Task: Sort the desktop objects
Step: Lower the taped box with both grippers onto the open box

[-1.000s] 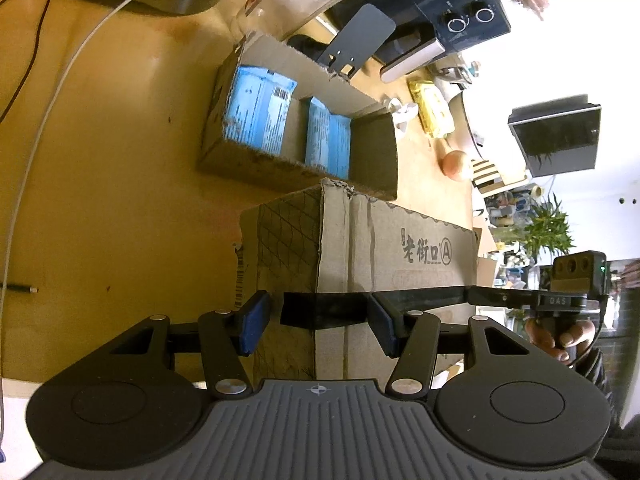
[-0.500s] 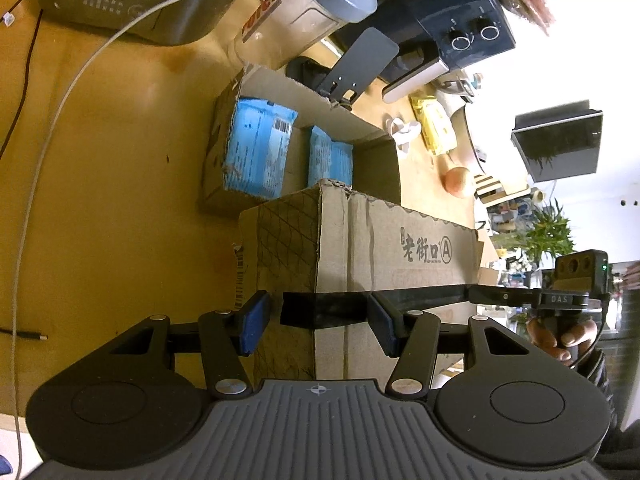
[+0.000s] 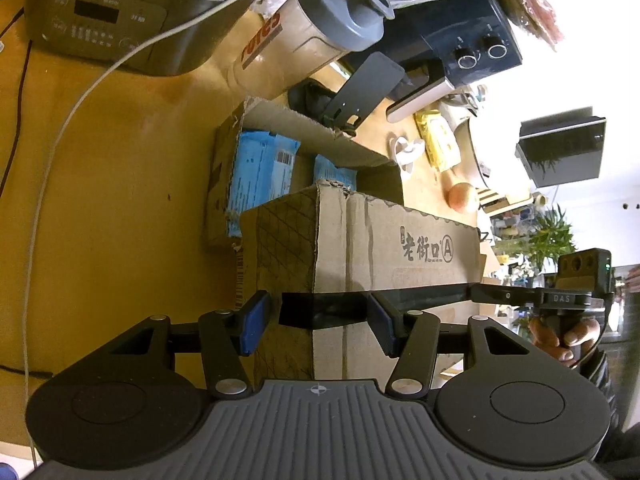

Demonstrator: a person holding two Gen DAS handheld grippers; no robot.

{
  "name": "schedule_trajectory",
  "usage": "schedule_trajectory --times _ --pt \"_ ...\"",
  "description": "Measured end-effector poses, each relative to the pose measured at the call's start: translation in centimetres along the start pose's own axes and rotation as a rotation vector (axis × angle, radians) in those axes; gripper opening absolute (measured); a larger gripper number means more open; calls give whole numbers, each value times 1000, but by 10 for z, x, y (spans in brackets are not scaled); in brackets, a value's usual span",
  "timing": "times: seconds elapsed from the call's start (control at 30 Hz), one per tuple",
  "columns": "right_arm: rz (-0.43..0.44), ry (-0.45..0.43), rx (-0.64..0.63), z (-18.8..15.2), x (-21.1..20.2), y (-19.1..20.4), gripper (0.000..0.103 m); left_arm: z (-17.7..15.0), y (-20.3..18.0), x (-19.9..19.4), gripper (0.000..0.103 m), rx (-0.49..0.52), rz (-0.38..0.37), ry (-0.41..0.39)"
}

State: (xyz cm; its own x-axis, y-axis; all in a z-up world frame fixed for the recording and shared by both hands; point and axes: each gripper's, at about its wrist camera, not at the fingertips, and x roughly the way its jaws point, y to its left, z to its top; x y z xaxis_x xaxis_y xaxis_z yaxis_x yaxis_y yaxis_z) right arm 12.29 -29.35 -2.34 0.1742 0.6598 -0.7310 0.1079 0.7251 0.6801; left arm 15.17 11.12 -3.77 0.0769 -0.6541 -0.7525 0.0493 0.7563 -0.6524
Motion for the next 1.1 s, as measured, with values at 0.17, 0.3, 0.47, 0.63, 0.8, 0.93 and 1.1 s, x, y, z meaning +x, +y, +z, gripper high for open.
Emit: schedule_trajectory --times 0.17,0.3,0.47,0.63,0.8,0.93,1.1 --pt "0 -4 -2 11 2 2 35 11 -2 0 52 7 5 -11" --pt "3 -8 0 19 3 2 35 20 -1 -1 52 8 7 -17" --pt "8 -13 2 29 3 0 35 29 -2 -1 52 11 8 -23" --pt "8 -17 3 38 5 2 35 40 -2 1 52 17 11 -23" --pt "7 -19 5 46 7 2 35 50 -5 2 52 28 14 -26" --pt "7 -20 3 50 7 2 35 57 -6 4 52 33 13 -28" --pt "7 -21 1 54 7 2 35 63 -6 5 52 36 13 -27"
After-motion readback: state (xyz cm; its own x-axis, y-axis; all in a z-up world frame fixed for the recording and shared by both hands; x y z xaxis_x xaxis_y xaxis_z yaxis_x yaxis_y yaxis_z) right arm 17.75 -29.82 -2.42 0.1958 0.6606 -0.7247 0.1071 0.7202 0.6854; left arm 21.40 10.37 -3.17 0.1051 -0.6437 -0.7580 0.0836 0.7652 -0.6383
